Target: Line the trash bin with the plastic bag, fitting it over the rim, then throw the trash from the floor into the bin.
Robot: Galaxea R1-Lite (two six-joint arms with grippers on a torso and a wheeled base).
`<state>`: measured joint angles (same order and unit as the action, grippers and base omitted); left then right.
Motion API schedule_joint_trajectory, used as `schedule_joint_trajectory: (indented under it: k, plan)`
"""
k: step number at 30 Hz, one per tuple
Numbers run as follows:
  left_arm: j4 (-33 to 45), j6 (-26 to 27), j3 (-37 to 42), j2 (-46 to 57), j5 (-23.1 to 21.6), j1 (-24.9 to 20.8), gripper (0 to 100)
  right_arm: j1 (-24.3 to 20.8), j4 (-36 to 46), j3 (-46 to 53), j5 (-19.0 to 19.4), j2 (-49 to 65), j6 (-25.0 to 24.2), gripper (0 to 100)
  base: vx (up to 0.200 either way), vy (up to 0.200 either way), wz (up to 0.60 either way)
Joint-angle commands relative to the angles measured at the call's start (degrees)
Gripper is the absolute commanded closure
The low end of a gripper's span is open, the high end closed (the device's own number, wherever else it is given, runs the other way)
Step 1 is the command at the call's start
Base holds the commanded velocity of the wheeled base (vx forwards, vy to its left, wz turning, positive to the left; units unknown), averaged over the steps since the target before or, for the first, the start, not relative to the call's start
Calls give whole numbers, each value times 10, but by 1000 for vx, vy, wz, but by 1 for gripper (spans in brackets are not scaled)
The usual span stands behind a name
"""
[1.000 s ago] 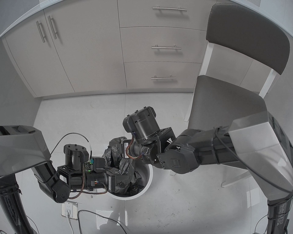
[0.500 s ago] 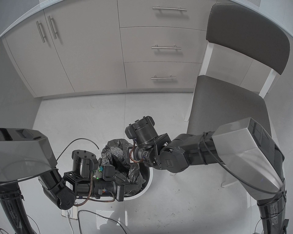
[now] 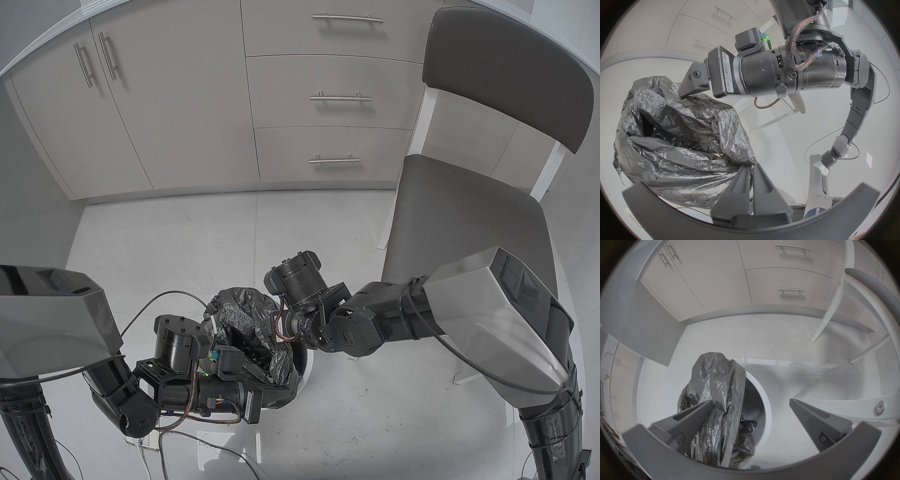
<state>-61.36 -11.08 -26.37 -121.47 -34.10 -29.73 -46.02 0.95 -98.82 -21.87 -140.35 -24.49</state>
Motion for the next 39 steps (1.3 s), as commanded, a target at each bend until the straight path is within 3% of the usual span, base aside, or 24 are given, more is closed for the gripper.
schedule_joint_trajectory:
  k: [1, 15, 28, 33, 39]
  plan:
    - [0, -1, -2, -4, 0, -1, 100, -1, 1, -1, 1, 5, 0, 0, 0, 0, 0]
    - [0, -2, -5, -8, 0, -1, 100, -28, 21, 22, 5, -2, 0, 0, 0, 0, 0]
    - [0, 20, -2, -26, 3, -13, 100, 12, 20, 22, -5, -13, -1, 0, 0, 0, 0]
    - [0, 70, -5, -58, 35, -28, 100, 16, 19, 22, -15, -17, 1, 0, 0, 0, 0]
    - [-10, 80, -5, -76, 69, -50, 100, 20, 19, 19, -21, -25, 3, 0, 0, 0, 0]
